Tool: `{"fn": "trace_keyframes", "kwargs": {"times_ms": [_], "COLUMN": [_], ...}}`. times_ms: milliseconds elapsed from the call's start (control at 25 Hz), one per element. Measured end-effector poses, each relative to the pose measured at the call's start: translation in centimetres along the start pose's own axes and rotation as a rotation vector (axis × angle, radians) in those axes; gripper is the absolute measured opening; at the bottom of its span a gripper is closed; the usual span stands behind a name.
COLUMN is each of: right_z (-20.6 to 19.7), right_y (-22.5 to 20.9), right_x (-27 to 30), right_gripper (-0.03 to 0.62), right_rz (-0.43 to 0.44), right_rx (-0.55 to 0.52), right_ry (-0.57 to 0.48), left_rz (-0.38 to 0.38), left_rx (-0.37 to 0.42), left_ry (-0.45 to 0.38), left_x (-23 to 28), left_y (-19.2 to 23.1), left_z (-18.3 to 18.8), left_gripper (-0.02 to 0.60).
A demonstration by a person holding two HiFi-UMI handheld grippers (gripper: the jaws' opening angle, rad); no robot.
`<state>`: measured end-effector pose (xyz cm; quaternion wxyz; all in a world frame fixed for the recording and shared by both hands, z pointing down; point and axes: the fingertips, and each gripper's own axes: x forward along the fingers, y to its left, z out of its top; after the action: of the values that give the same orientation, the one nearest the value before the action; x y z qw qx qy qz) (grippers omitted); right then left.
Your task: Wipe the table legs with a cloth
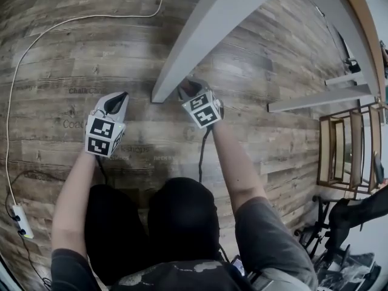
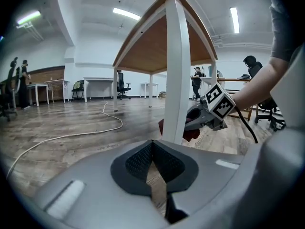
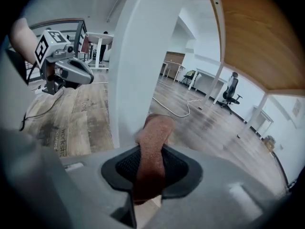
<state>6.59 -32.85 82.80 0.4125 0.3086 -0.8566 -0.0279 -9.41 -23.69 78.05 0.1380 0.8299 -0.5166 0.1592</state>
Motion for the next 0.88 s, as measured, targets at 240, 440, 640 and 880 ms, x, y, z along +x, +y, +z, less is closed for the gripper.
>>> {"fn": "trace_keyframes", "kwargs": {"times_ms": [240,440,640,880], "right_z": [0.8,4.2,10.9,19.8], "right_y": [-1.6,-4.1,-6.3,-9.4], "right_x": [-2.8,-8.0,-17.2,-28.5], "right_gripper": [0.089,0.089,0.089,0.089], "right_rz": [-0.055,-0.158,-0.251,-0.366], "right_rx": [0.063,0.048,0.046,-0.002], "right_ry": [-0.039,-0.123,-0.285,-0.500], "left_rz": [0.110,0.163,0.098,0.045], "left_rx": [0.012,0.030,0.097,0.163], "left_ry": [-0.077,-0.126,-0.173,-0.289], "left_x": [-1.2,-2.9,-5.2,-7.9], "left_y": [3.6,6.9,5.7,2.5], "left_z": [2.8,7.7,14.1,24.1], "left_gripper": [0.018,0.018,0.018,0.018]}}
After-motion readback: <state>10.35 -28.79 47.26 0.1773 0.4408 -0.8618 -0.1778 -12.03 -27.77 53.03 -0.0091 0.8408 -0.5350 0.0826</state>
